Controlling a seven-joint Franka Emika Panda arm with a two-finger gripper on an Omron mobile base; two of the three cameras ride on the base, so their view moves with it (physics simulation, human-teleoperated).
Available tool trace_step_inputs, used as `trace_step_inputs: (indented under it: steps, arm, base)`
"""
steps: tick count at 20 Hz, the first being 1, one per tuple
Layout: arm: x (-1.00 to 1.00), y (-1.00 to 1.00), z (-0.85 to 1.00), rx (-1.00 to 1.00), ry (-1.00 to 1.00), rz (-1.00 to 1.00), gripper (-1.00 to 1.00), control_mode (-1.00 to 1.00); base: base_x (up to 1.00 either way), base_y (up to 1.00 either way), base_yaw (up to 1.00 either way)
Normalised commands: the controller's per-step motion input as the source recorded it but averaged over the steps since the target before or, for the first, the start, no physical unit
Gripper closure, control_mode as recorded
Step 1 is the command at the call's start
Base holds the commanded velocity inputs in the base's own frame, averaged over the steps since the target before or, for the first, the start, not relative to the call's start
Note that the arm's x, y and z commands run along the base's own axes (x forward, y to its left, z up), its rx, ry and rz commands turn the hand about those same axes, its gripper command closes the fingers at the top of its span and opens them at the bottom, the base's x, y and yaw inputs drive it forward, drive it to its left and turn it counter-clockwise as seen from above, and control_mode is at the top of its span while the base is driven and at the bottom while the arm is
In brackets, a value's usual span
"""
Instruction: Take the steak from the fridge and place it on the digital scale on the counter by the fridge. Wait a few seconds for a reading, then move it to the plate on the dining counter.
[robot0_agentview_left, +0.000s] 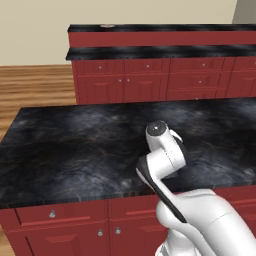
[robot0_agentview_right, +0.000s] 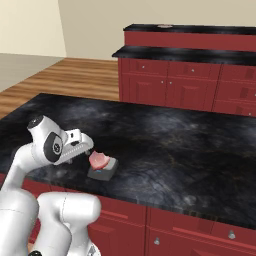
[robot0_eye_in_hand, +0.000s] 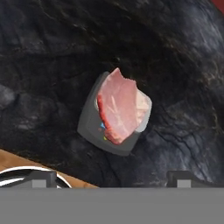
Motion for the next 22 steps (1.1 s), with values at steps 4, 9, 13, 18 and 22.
trace_step_inputs:
  steps: [4, 9, 13, 18, 22]
  arm:
    - [0.18, 0.0, -0.16, -0.06, 0.0, 0.0, -1.0, -1.0]
    - [0.17, 0.0, -0.22, -0.05, 0.01, 0.0, -1.0, -1.0]
    - [0.14, 0.0, -0.16, -0.02, 0.04, 0.0, -1.0, -1.0]
    - [0.16, -0.01, -0.16, 0.0, 0.08, 0.0, -1.0, -1.0]
    - [0.13, 0.0, -0.17, -0.01, 0.05, 0.0, -1.0, -1.0]
  base:
    - [0.0, 0.0, 0.0]
    - [0.0, 0.0, 0.0]
    - [0.0, 0.0, 0.0]
    - [0.0, 0.0, 0.0]
    - [0.0, 0.0, 0.0]
